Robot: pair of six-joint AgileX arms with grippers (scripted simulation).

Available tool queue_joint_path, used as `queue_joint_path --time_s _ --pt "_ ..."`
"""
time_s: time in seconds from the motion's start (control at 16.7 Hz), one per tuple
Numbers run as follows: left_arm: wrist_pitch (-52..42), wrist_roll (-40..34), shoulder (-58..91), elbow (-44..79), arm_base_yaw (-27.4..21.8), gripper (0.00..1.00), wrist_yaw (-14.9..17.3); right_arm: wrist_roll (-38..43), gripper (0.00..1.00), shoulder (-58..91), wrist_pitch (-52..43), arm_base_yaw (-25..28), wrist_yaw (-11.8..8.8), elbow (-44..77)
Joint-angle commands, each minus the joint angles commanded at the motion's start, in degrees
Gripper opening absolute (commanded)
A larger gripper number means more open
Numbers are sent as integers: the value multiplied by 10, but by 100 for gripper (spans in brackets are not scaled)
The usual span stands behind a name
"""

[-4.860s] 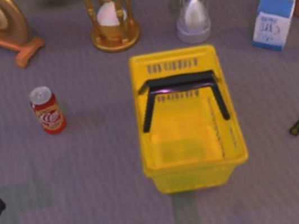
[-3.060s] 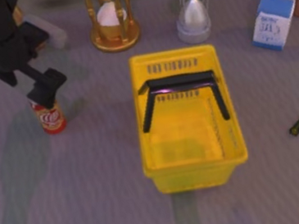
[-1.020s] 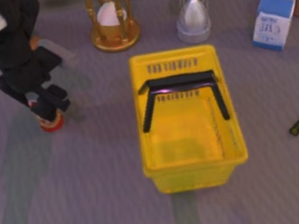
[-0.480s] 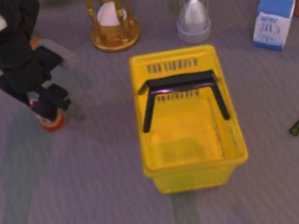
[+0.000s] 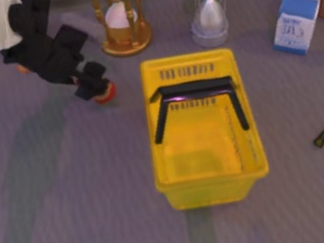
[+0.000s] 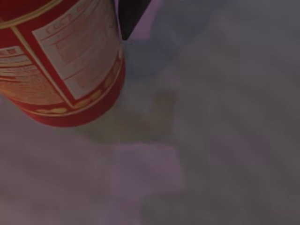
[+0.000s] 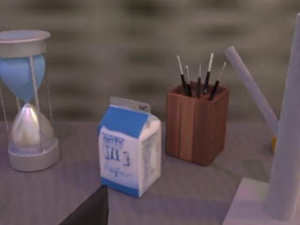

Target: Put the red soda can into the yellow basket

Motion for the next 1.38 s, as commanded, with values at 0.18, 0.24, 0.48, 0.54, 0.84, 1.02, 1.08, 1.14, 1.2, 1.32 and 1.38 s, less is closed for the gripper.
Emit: queue_joint_path --time_s 0.18,0.24,0.48,0.54,0.84,1.02,1.08,1.14,1.2,1.32,1.38 --pt "159 -50 -11 -39 -11 0 109 0 100 0 0 0 0 0" --pt "217 -68 -15 -54 -14 0 147 0 100 0 0 0 0 0" --pt "451 -142 -40 -119 -29 0 300 0 100 0 0 0 0 0" --pt "506 -159 -48 -135 -33 0 336 0 100 0 0 0 0 0" --pt "719 -229 -88 -200 -46 0 484 0 100 0 0 0 0 0" --pt "777 -249 -105 -220 -51 0 531 0 100 0 0 0 0 0" --pt "784 -252 -108 -223 -51 0 537 0 100 0 0 0 0 0" --pt "786 -252 -108 -224 -51 0 538 0 100 0 0 0 0 0" --pt "786 -252 -108 -224 -51 0 538 0 100 0 0 0 0 0" --pt "786 -252 -108 -224 -51 0 538 0 100 0 0 0 0 0" --pt "785 -251 -106 -221 -48 0 537 0 100 0 0 0 0 0"
